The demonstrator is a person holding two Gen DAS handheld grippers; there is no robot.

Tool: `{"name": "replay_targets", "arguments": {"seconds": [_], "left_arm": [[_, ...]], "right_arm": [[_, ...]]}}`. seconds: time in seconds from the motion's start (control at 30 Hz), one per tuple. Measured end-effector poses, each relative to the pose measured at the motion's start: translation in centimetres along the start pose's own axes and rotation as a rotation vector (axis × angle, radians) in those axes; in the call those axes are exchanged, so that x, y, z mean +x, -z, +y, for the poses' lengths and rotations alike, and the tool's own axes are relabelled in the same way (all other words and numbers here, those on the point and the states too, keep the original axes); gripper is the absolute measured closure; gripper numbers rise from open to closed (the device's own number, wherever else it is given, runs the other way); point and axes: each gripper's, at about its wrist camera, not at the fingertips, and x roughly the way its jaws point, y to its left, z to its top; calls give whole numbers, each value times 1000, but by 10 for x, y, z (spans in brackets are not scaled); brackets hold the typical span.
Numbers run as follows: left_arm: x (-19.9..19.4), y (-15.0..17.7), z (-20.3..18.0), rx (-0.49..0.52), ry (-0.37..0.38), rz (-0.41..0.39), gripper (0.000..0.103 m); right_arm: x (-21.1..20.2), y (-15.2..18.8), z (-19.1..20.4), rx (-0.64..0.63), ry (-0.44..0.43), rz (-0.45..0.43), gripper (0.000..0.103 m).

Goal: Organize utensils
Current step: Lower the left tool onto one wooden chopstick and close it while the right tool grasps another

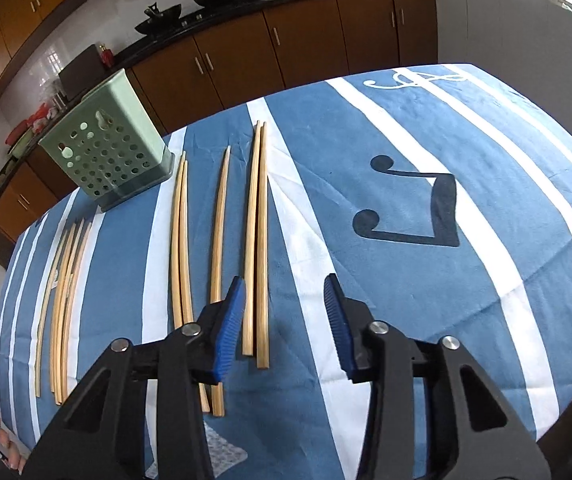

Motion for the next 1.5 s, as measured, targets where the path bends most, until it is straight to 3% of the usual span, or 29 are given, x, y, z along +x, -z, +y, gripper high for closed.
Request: {"name": "replay_targets", "arguments": {"seconds": [0.2,0.4,0.43,0.5,0.67,0.87,0.93,1.13,1.3,1.5], "left_arm": [[13,-5,12,-6,-1,38,4],[26,-5,12,12,30,86,23],[29,-5,11,15,42,93,28],[34,-5,8,27,68,114,37],[50,-5,-4,68,131,164,63],[64,-5,-20,126,196,220,72],[68,-4,-26,159,194,233,74],[79,-6,-36,218,153,251,95],[107,-32,-32,168,126,249,95],[128,-48,-26,129,151,225,95]], "right_arm": [[23,-3,11,-45,13,63,82],[24,-1,14,-74,23,57,85],[25,-1,16,-89,30,53,85],[26,-2,18,-120,79,42,95],[29,-10,3,-71,103,27,95],[28,-8,6,-92,112,18,95],[28,-8,6,-88,106,19,95],[30,-10,8,-111,104,18,95],[41,-25,7,-108,98,17,95],[50,-37,2,-71,92,0,95]]}}
